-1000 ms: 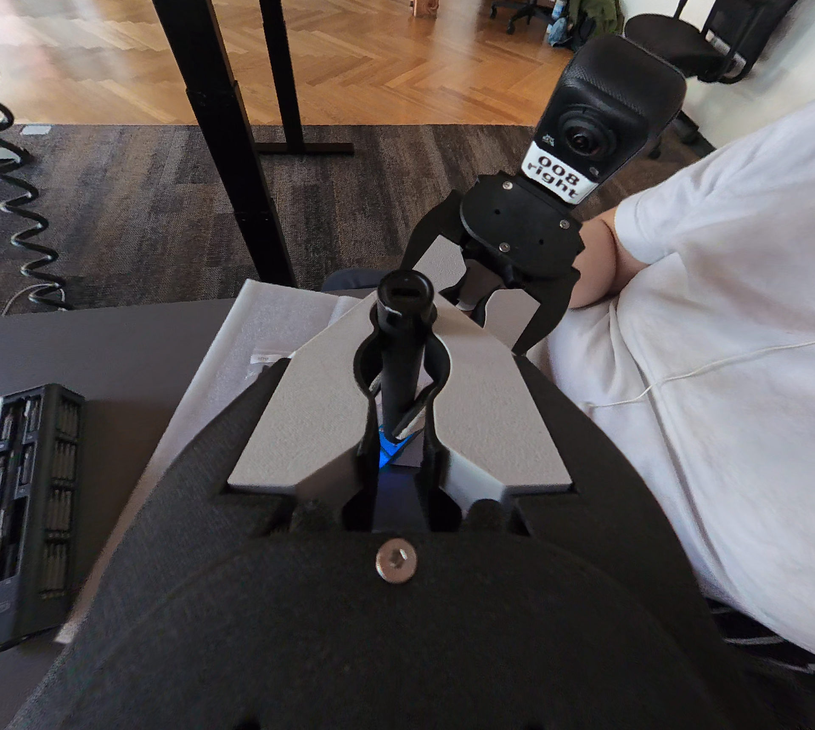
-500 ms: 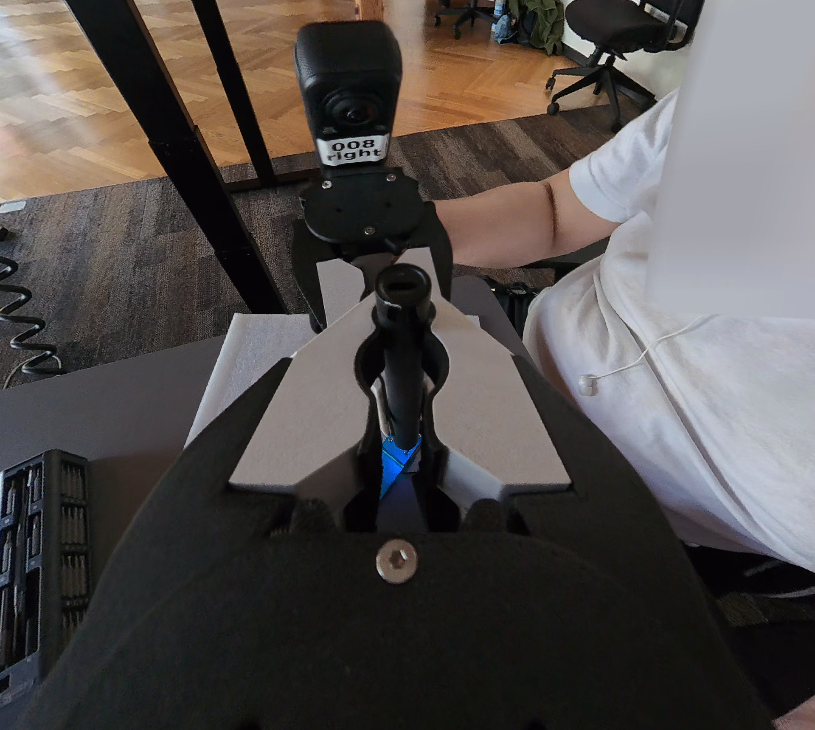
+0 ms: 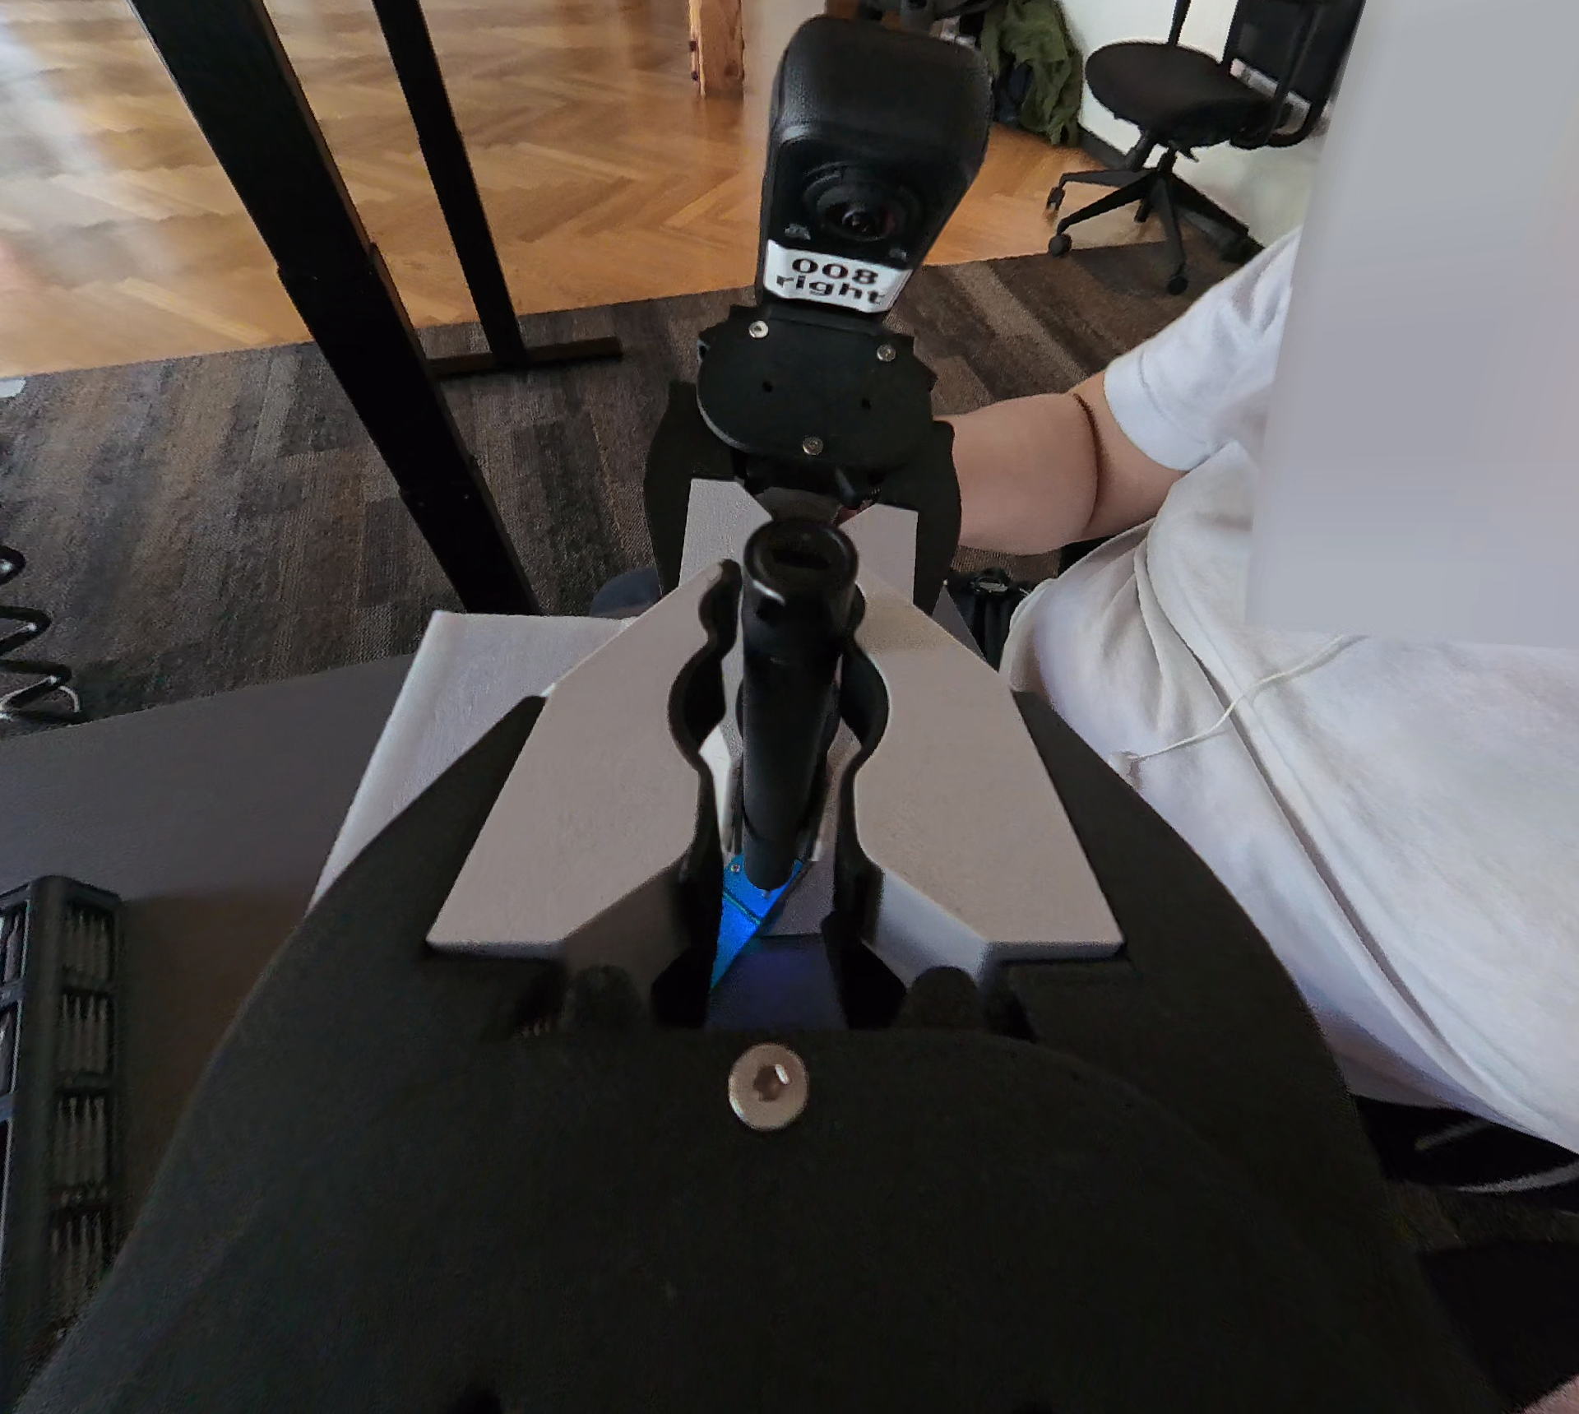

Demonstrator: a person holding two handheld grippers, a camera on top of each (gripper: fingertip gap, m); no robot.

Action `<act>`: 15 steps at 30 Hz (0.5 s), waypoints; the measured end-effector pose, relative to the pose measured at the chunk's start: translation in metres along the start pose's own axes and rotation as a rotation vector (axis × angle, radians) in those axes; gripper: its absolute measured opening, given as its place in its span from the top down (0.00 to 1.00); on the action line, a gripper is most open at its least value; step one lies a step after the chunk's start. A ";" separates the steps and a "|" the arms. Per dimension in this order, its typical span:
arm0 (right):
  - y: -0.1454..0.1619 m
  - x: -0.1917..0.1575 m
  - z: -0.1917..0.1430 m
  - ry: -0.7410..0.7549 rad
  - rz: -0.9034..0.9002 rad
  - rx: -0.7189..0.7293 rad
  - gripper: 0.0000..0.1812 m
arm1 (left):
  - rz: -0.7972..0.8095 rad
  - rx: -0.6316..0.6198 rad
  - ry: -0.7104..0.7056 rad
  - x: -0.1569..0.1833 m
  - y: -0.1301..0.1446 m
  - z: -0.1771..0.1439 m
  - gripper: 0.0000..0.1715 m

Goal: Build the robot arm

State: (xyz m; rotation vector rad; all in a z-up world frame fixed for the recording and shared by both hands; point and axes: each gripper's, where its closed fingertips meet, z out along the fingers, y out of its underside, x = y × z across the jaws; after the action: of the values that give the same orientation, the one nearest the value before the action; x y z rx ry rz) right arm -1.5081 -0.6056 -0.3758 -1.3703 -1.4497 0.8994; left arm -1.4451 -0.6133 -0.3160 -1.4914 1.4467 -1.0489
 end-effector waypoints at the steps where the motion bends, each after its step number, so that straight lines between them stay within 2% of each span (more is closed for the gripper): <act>1: 0.000 -0.002 0.001 0.002 -0.025 -0.015 0.90 | 0.005 -0.015 0.000 0.003 0.001 0.000 0.88; 6: -0.001 -0.002 0.004 0.019 -0.078 -0.048 0.90 | 0.009 -0.076 -0.053 0.006 0.002 -0.003 0.91; 10: -0.001 -0.002 0.004 0.067 -0.076 -0.021 0.90 | -0.114 -0.088 -0.113 0.001 0.004 -0.009 0.83; 15: 0.000 0.002 0.000 0.147 -0.038 0.019 0.90 | -0.201 0.051 -0.309 -0.011 0.005 -0.017 0.85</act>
State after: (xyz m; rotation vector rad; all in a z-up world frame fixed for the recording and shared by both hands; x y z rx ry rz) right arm -1.5080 -0.6034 -0.3751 -1.3606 -1.3477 0.7701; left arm -1.4628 -0.6023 -0.3155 -1.7024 1.0652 -0.9162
